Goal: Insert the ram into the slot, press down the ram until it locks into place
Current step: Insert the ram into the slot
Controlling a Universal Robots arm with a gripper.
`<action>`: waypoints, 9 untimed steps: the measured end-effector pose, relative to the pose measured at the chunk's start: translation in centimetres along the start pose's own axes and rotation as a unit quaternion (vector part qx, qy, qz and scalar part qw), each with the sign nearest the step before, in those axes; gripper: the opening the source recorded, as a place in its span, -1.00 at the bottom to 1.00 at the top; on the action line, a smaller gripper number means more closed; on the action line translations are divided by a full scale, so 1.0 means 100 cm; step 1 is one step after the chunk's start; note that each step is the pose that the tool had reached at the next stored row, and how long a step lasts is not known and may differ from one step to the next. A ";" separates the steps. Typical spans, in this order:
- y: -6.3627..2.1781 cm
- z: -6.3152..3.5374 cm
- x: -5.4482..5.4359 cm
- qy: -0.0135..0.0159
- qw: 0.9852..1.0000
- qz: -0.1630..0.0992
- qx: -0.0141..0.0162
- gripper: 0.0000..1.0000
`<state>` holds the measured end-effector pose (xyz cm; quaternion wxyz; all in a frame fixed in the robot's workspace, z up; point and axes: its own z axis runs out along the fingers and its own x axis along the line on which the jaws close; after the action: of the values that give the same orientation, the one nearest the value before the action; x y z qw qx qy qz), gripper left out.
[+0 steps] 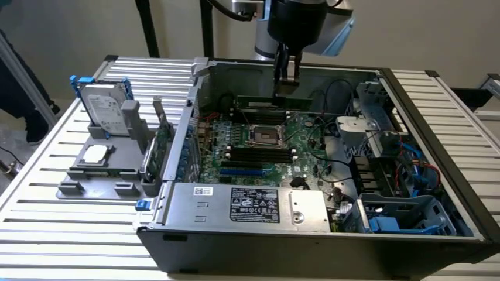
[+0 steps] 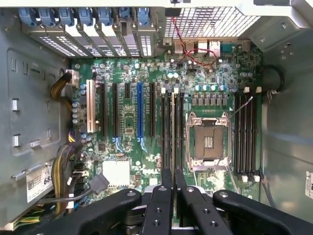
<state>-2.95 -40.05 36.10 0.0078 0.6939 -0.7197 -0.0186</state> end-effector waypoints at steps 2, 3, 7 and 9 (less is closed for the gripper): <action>0.0004 0.0038 0.000 0.000 1.000 0.001 0.000 -0.73; 0.0006 0.0055 0.000 0.000 1.000 0.002 0.000 -0.73; 0.0012 0.0128 0.000 0.000 1.000 0.003 0.000 -0.73; 0.0015 0.0166 0.000 0.000 1.000 0.004 0.000 -0.73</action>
<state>-3.16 -40.05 34.45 0.0077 0.6914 -0.7222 -0.0186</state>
